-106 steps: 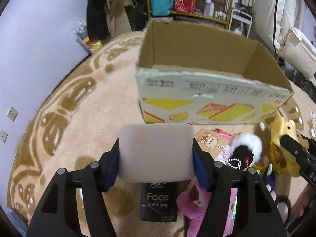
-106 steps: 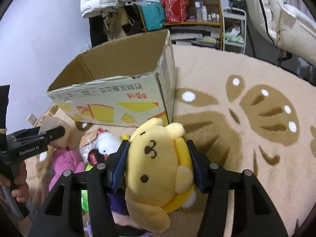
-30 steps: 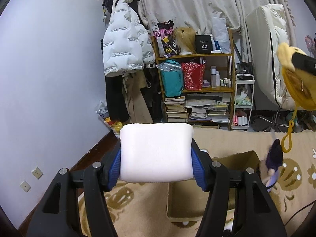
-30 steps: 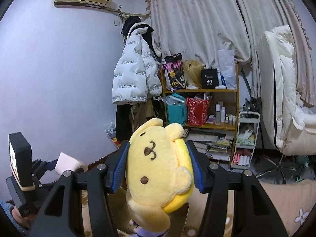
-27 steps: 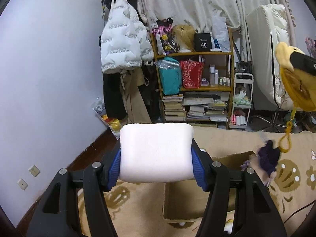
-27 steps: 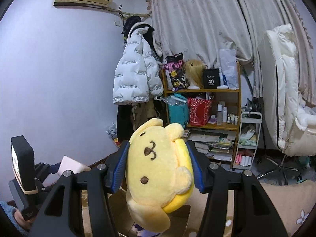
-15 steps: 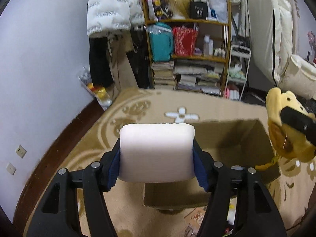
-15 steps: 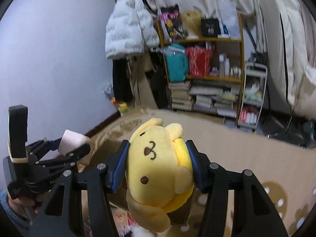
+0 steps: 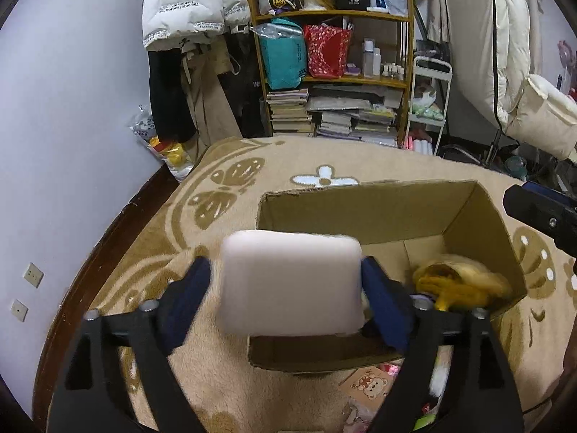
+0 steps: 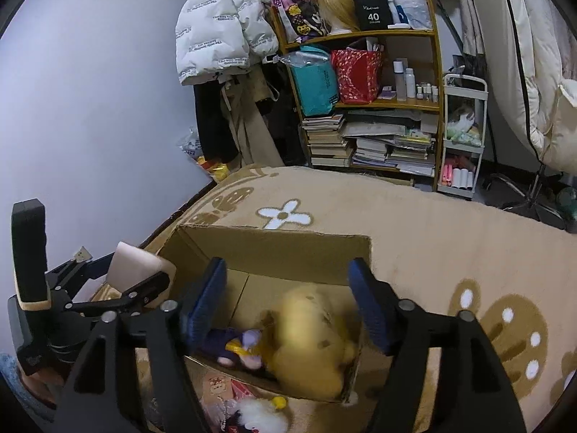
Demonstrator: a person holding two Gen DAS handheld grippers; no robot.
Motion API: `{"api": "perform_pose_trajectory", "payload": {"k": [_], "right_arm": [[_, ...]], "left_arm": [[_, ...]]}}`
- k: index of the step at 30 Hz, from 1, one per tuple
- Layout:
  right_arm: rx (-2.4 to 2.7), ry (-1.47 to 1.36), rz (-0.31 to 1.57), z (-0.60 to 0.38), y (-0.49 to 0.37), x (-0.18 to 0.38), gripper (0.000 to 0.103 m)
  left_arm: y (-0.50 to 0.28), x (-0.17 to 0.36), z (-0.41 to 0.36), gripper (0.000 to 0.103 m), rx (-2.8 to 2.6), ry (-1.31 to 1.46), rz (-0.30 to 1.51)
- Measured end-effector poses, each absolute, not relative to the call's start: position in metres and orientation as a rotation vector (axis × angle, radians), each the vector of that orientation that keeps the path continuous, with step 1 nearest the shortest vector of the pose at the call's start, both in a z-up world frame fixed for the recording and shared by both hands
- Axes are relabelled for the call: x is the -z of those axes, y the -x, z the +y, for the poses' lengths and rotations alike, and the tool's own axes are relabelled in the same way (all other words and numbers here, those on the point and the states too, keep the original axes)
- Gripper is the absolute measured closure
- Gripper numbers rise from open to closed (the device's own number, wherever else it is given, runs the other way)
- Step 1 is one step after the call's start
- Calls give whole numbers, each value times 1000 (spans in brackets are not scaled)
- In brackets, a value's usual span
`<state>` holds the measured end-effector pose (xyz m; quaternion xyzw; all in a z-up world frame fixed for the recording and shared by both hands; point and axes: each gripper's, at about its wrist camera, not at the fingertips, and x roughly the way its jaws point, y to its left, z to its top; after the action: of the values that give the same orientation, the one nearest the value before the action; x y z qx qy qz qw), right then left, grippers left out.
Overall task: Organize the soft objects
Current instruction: 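Open both grippers to drop the plush dog and sponge into the box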
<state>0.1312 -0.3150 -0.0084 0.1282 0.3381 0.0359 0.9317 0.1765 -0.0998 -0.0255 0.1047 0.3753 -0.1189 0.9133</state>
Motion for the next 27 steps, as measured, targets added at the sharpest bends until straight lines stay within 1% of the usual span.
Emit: {"api": "perform_pose_trajectory", "payload": {"k": [1, 3, 6, 7, 8, 9, 15, 27], "right_arm": [[-73, -263, 688, -315, -130, 7, 23], [-75, -271, 678, -317, -130, 5, 15], [-79, -278, 678, -316, -129, 1, 12], [-81, -281, 683, -317, -129, 2, 12], [-80, -286, 689, -317, -129, 2, 9], [-80, -290, 692, -316, -127, 1, 6], [-79, -294, 696, -315, -118, -1, 1], [-76, -304, 679, -307, -74, -17, 1]], "left_arm": [[-175, 24, -99, 13, 247, -210, 768], [-174, 22, -98, 13, 245, -205, 749], [-171, 17, -96, 12, 237, -214, 733], [-170, 15, -96, 10, 238, -217, 729], [-169, 13, -96, 5, 234, -220, 727], [-168, 11, -96, 4, 231, -223, 724], [-157, -5, -87, 3, 217, -214, 694], [-129, -14, -52, 3, 174, -167, 756]]}}
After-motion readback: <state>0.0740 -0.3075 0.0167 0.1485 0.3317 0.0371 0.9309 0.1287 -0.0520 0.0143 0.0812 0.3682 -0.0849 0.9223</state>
